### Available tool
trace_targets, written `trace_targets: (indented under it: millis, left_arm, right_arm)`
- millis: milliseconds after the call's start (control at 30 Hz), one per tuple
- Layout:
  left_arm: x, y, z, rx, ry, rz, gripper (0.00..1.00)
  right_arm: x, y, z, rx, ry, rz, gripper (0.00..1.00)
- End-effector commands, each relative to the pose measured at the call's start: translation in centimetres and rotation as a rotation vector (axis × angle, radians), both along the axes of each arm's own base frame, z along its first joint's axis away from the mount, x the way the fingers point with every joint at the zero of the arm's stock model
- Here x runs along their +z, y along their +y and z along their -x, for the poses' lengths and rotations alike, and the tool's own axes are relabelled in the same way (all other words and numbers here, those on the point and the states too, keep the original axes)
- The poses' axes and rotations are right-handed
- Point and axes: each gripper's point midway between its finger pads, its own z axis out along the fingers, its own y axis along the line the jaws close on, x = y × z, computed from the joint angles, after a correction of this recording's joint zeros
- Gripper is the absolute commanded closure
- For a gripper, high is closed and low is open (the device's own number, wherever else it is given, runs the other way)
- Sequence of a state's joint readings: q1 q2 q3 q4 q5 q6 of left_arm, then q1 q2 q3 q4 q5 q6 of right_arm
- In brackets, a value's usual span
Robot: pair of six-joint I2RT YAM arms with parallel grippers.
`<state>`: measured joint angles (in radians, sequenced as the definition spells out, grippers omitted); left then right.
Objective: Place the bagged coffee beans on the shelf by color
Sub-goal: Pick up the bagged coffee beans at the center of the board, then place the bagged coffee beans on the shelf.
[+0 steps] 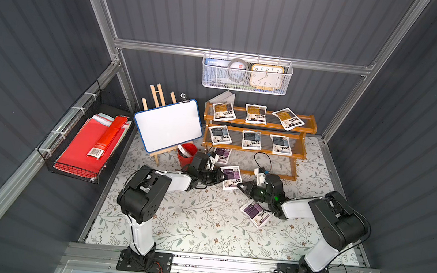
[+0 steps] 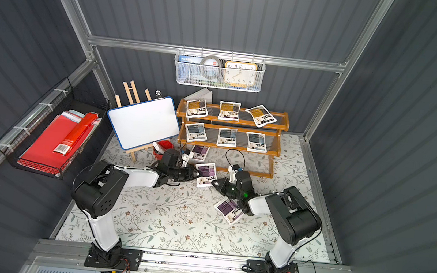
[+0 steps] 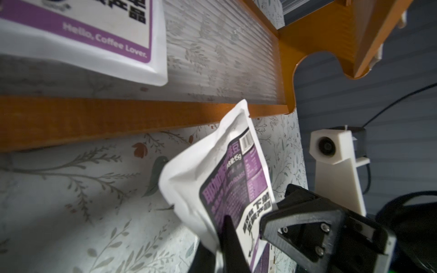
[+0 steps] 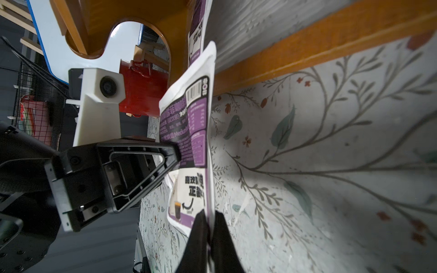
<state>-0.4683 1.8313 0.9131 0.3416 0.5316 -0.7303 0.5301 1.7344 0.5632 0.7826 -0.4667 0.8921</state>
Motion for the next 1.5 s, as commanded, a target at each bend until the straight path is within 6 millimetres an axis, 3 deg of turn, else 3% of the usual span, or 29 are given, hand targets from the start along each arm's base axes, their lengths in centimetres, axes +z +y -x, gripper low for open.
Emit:
trace_targets:
  millis: [0, 67, 267, 600, 800, 1200, 1333, 1467]
  left_arm:
    - [-0.5, 3.9, -1.6, 0.18, -0.026, -0.205, 1.0]
    - [-0.1, 5.2, -2.0, 0.246, -0.042, -0.255, 1.0]
    - [0.6, 6.7, -2.2, 0.309, -0.059, -0.31, 1.0]
    - [1.8, 7.5, -2.3, 0.357, -0.082, -0.311, 1.0]
    - [1.4, 7.7, -1.9, 0.361, -0.065, -0.315, 1.0]
    - [1.8, 8.2, -1.3, 0.376, -0.055, -0.32, 1.0]
    - [2.6, 7.9, -1.4, 0.373, -0.068, -0.283, 0.78]
    - [3.2, 7.7, -1.6, 0.373, -0.081, -0.256, 0.66]
  right_arm:
    - [1.0, -1.3, -2.7, -0.09, -0.048, -0.02, 1.0]
    - [1.3, -1.9, -3.6, -0.114, -0.056, -0.025, 1.0]
    - [2.2, -4.0, -6.4, -0.178, -0.082, -0.029, 1.0]
    - [2.7, -7.0, -8.8, -0.257, -0.105, -0.031, 1.0]
    - [3.2, -8.3, -10.1, -0.296, -0.119, -0.039, 1.0]
    - [2.2, -11.6, -11.9, -0.375, -0.114, -0.052, 1.0]
    - [2.2, -11.4, -12.2, -0.359, -0.115, -0.058, 1.0]
    - [2.8, -11.4, -12.4, -0.367, -0.131, -0.073, 1.0]
